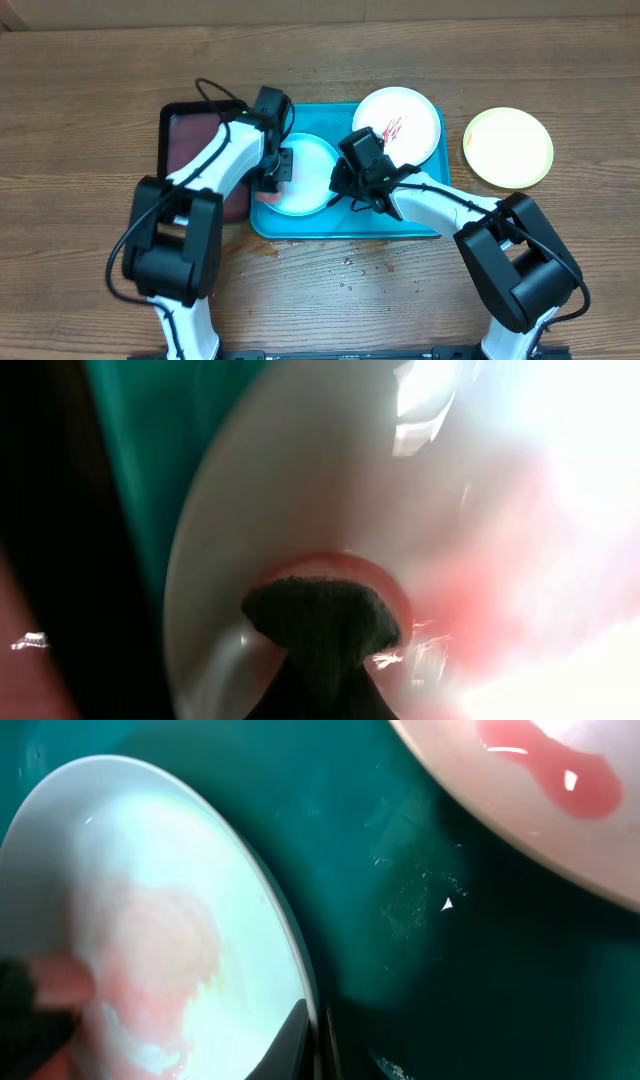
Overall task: Clean dirty plates on tray and stack at the side
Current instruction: 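Carry the sponge left and drop it into the black tray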
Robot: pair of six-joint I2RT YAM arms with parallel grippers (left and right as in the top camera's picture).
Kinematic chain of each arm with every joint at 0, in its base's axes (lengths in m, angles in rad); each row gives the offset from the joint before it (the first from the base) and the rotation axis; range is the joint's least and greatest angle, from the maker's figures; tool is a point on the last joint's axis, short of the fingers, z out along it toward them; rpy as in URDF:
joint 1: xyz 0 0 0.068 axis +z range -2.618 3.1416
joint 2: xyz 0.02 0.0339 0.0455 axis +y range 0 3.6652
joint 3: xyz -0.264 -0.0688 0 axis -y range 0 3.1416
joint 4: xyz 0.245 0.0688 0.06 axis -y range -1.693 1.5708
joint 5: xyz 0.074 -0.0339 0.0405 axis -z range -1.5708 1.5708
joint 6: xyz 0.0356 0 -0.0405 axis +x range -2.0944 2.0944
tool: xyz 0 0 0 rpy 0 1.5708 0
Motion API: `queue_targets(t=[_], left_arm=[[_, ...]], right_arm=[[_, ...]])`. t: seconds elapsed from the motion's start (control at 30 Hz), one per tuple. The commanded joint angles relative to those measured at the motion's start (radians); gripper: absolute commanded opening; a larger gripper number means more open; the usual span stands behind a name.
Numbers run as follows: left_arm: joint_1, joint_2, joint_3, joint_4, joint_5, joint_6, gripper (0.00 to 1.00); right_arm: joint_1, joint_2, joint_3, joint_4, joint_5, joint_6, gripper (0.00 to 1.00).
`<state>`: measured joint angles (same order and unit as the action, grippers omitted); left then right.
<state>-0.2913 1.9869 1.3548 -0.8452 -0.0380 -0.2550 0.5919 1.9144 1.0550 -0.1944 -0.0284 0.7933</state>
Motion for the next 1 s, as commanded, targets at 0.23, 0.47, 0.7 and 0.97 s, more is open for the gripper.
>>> queue_targets(t=[0.23,0.47,0.7,0.97], left_arm=[[0.099,-0.353,-0.010,-0.063,-0.163,0.032,0.04],[0.243,-0.312,-0.011,-0.046,-0.199,0.031,0.04],[0.327,-0.192,-0.065,0.030,-0.194,0.049,0.04],[0.323,-0.069,-0.084,0.121,-0.139,0.068,0.04]], right_arm=[[0.002,0.006,0.027,0.006,0.008,0.018,0.04],[0.002,0.006,0.027,0.006,0.008,0.018,0.04],[0.002,0.006,0.027,0.006,0.008,0.017,0.04],[0.002,0.006,0.027,0.006,0.005,0.014,0.04]])
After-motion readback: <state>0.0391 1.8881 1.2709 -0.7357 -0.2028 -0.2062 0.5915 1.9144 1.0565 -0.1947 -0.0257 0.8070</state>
